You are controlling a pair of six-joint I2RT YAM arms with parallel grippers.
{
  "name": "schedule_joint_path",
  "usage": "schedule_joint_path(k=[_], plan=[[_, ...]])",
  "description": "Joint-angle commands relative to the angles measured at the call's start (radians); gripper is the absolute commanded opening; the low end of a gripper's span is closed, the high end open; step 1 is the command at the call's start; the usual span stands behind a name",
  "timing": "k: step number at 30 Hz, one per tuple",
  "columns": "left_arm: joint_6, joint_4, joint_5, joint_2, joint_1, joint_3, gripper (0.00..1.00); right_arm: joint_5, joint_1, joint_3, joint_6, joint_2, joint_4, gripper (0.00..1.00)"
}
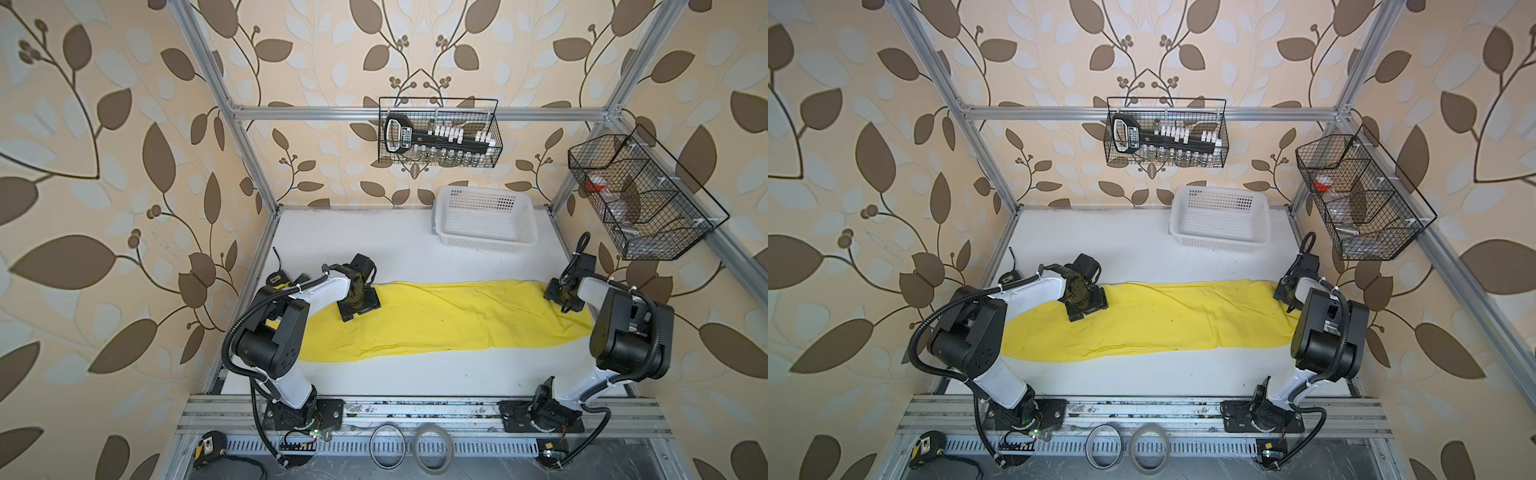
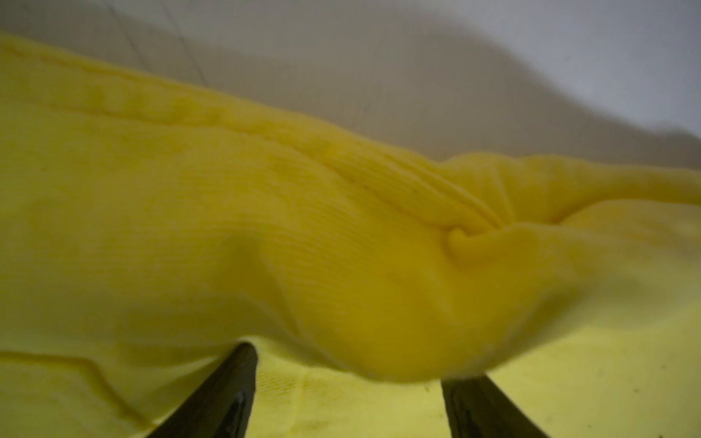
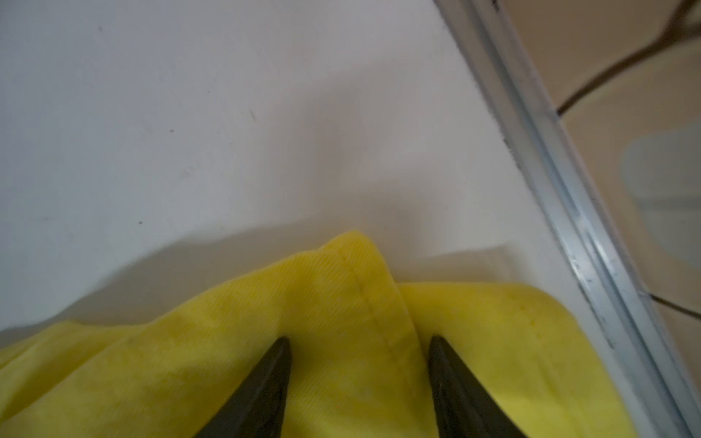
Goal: Fold and stack the trousers
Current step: Smooth out the trousers at the center of the table.
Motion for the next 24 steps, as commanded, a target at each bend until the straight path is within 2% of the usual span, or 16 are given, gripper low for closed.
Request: schedule_joint_path(k=[1, 4, 6, 8, 16, 21, 24], plan=[[-0.016, -0.037, -0.065, 0.009, 0.025, -0.031, 0.76, -0.089, -0.017, 0.039, -0.038, 0.037, -0.020, 0.58], [-0.005, -0.049, -0.083, 0.011, 0.050, -0.043, 0.75, -0.090, -0.016, 0.031, -0.041, 0.032, -0.018, 0.50], [0.006, -0.058, -0.109, 0.010, 0.060, -0.045, 0.74, -0.087, -0.012, 0.031, -0.041, 0.025, -0.019, 0.34], [0.018, -0.063, -0.123, 0.010, 0.067, -0.046, 0.73, -0.074, -0.008, 0.032, -0.044, 0.009, -0.025, 0.24], [0.035, -0.069, -0.120, 0.003, 0.105, -0.063, 0.72, 0.069, 0.009, 0.020, -0.041, -0.090, -0.042, 0.11], [0.034, -0.075, -0.126, 0.013, 0.109, -0.063, 0.72, 0.151, 0.010, 0.007, -0.034, -0.139, -0.025, 0.07], [0.034, -0.075, -0.124, 0.010, 0.110, -0.062, 0.72, 0.153, -0.005, 0.004, -0.030, -0.133, 0.005, 0.07]])
